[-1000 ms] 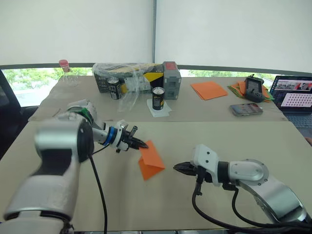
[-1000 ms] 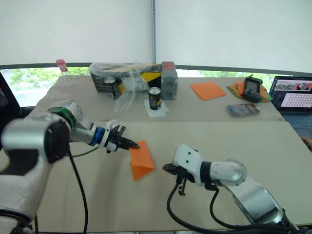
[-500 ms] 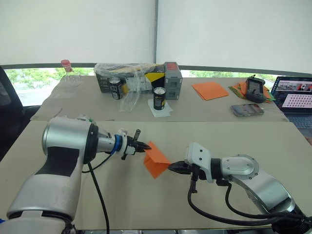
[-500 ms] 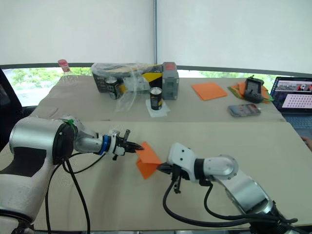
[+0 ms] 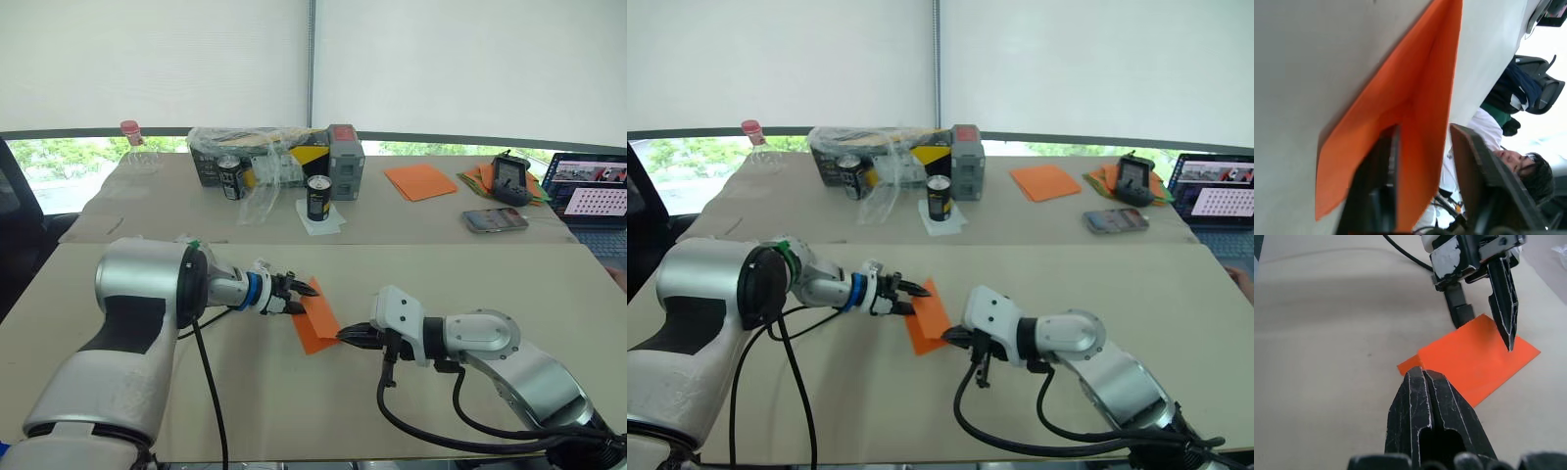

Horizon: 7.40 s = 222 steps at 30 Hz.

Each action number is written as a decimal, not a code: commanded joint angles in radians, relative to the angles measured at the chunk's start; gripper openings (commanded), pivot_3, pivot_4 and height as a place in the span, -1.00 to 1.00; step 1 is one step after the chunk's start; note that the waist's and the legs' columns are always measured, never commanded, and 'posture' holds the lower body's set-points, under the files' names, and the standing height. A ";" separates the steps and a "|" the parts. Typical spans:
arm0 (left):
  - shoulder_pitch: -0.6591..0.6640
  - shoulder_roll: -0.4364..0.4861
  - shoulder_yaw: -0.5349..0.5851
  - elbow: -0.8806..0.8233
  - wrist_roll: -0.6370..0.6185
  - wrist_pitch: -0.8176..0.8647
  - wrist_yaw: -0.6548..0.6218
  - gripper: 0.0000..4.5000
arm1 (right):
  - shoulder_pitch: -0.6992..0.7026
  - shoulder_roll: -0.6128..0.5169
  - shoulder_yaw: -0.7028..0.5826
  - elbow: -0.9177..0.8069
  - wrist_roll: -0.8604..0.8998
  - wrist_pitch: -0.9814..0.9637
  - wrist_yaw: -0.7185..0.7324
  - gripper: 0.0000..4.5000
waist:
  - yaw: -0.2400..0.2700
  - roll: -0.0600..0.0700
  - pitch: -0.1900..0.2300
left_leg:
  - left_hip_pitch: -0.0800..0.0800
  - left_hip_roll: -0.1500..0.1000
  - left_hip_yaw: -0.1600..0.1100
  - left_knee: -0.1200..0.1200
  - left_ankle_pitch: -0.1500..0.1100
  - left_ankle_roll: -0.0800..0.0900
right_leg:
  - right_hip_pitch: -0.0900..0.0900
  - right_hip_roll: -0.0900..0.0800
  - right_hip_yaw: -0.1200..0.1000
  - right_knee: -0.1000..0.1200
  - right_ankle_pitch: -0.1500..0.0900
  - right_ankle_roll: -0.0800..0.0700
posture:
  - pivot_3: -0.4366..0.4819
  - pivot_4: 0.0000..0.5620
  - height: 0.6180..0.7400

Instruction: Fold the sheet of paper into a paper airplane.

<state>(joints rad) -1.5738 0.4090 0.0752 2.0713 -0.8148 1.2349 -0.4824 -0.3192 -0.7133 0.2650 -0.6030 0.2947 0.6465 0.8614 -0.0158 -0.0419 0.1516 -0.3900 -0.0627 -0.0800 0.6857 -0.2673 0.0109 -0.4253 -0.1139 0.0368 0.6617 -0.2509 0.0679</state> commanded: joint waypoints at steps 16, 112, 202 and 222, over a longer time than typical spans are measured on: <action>0.034 0.255 0.059 0.009 0.704 -1.406 -0.496 0.99 | -0.053 0.005 -0.046 -0.006 0.033 0.016 0.003 -1.00 | 0.006 -0.001 0.000 | -0.003 0.003 0.000 -0.001 0.003 -0.005 | -0.002 -0.001 -0.002 -0.004 0.001 -0.001 | -0.05 -0.47 0.99; 0.905 0.203 -0.163 -1.693 0.456 -1.001 -0.988 0.89 | -0.043 -0.183 0.030 0.507 -0.308 -1.231 0.026 0.80 | 0.006 0.004 0.001 | 0.000 0.008 0.003 0.007 -0.003 0.004 | 0.004 0.004 0.000 -0.005 0.003 -0.002 | -0.05 -0.47 0.99; 0.763 0.029 -0.277 -1.294 0.664 -1.321 -1.128 -1.00 | 0.183 0.082 0.068 0.174 -0.342 -0.474 0.038 -0.99 | 0.001 0.005 0.001 | 0.001 0.007 0.004 0.009 -0.004 0.006 | 0.004 0.005 0.001 -0.004 0.003 -0.002 | -0.05 -0.47 0.99; 0.881 0.005 -0.319 -1.469 0.669 -1.276 -1.115 -1.00 | 0.130 0.072 0.057 -0.005 -0.170 0.106 0.031 -0.99 | 0.004 0.005 0.001 | 0.000 0.007 0.003 0.009 -0.004 0.006 | 0.004 0.005 0.000 -0.004 0.003 -0.002 | -0.05 -0.47 0.99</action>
<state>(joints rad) -0.6934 0.4070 -0.2397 0.6371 -0.1453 -0.0399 -1.5950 -0.1800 -0.6362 0.3421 -0.5624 0.1024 0.7255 0.9028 -0.0121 -0.0372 0.1530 -0.3898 -0.0553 -0.0767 0.6947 -0.2710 0.0168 -0.4216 -0.1091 0.0373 0.6578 -0.2478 0.0663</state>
